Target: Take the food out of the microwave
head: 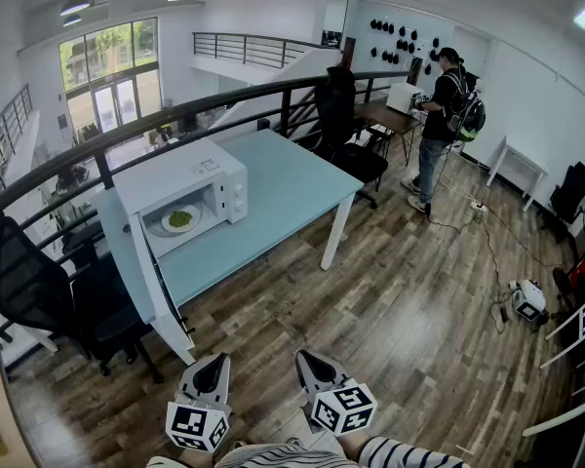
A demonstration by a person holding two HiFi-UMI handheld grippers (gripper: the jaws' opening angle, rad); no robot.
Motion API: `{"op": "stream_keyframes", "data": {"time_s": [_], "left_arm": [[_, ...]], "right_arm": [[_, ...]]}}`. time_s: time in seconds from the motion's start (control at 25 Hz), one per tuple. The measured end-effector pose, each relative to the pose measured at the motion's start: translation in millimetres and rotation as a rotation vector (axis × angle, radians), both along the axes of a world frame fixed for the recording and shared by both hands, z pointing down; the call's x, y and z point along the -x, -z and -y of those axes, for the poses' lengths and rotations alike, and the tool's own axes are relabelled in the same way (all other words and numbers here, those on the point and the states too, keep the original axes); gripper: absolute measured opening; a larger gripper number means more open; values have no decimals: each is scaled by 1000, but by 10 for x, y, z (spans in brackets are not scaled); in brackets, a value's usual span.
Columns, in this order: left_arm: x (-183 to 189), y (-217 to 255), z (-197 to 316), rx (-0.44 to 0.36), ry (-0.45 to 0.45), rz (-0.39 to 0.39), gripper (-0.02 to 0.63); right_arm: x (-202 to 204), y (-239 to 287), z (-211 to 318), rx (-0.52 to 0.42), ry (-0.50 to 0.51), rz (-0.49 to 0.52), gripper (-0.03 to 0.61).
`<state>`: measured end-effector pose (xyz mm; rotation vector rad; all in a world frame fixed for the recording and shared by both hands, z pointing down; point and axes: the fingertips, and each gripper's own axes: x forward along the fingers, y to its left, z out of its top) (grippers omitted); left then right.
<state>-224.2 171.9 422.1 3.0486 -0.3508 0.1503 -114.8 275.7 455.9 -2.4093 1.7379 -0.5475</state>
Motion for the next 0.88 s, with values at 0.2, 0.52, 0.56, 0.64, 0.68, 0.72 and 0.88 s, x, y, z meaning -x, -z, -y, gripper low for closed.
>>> {"op": "stream_keyframes", "data": {"time_s": [0.2, 0.52, 0.56, 0.64, 0.68, 0.72, 0.88], "left_arm": [[-97, -47, -74, 17, 56, -13, 21], [-266, -164, -324, 43, 95, -42, 24], [-282, -181, -357, 48, 97, -40, 25], [-307, -211, -419, 59, 97, -32, 25], [-317, -227, -449, 64, 94, -27, 29], [-329, -245, -475, 72, 90, -20, 59], [-406, -360, -526, 103, 72, 11, 202]], "right_arm": [[-144, -28, -85, -6, 31, -7, 26], [-292, -74, -158, -50, 120, 0, 29], [-309, -78, -171, -57, 129, 5, 29], [-347, -72, -197, -75, 139, 20, 31], [-368, -64, -213, -86, 139, 30, 31], [-390, -55, -228, -96, 138, 38, 32], [-447, -80, -227, -118, 147, 68, 173]]}}
